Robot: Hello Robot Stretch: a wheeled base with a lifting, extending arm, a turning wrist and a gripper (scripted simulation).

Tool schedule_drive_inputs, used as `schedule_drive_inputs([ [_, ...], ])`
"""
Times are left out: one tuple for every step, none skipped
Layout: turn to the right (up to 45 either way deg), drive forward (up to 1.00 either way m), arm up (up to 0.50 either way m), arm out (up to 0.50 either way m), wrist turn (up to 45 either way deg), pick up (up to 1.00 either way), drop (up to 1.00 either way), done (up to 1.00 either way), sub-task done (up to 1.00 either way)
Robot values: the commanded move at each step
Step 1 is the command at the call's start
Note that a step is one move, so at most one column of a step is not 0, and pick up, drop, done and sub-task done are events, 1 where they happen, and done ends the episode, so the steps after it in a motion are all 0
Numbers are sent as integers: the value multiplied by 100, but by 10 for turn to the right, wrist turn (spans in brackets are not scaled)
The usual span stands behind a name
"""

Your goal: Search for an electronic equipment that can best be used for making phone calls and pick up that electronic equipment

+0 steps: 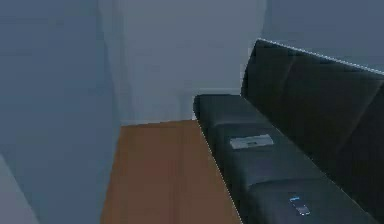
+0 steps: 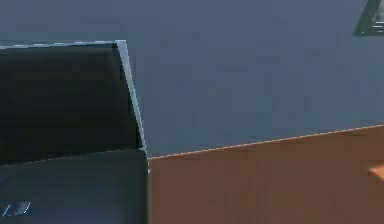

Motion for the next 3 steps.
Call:
schedule_drive_inputs([
  [-450,0,0,0,0,0,0,0,0],
  [-90,0,0,0,0,0,0,0,0],
  [450,0,0,0,0,0,0,0,0],
])
